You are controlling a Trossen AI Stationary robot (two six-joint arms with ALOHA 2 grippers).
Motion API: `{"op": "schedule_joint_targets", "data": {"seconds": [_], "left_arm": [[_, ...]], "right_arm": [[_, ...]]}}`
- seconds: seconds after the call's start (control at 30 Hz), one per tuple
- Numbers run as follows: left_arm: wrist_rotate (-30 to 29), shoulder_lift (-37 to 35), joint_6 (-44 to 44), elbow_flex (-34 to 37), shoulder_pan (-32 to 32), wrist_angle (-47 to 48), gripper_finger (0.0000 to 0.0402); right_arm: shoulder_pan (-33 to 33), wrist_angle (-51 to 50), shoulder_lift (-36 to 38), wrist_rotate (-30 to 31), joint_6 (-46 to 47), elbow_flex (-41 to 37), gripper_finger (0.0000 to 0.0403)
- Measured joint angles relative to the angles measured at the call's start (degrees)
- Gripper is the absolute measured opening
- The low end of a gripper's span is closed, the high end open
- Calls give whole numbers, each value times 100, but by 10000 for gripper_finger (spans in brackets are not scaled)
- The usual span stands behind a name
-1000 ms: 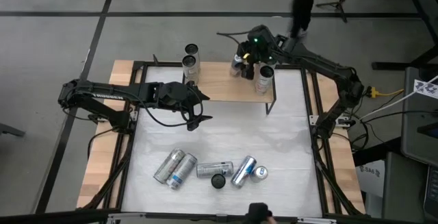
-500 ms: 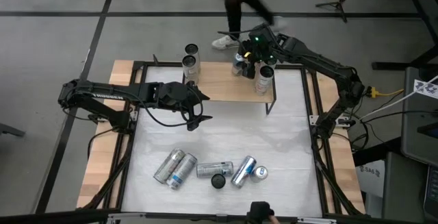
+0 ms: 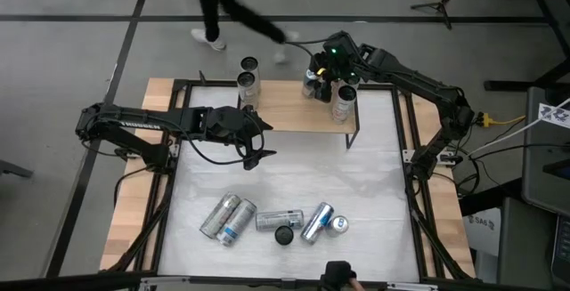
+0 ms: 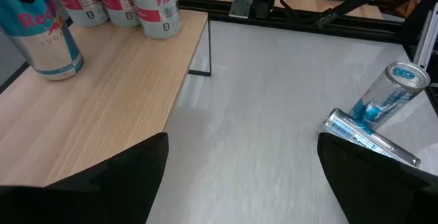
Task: Sort soda cans
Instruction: Put the top blue soda can on the shelf
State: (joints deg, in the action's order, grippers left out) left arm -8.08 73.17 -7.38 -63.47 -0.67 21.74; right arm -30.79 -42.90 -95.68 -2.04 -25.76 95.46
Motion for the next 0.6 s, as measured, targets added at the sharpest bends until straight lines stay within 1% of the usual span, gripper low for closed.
{"op": "schedule_joint_targets", "data": {"seconds": [0.6], "left_arm": [[0, 2, 0, 1, 0, 0, 367]], "right_arm": [[0, 90, -8, 30, -61, -9, 262]]}}
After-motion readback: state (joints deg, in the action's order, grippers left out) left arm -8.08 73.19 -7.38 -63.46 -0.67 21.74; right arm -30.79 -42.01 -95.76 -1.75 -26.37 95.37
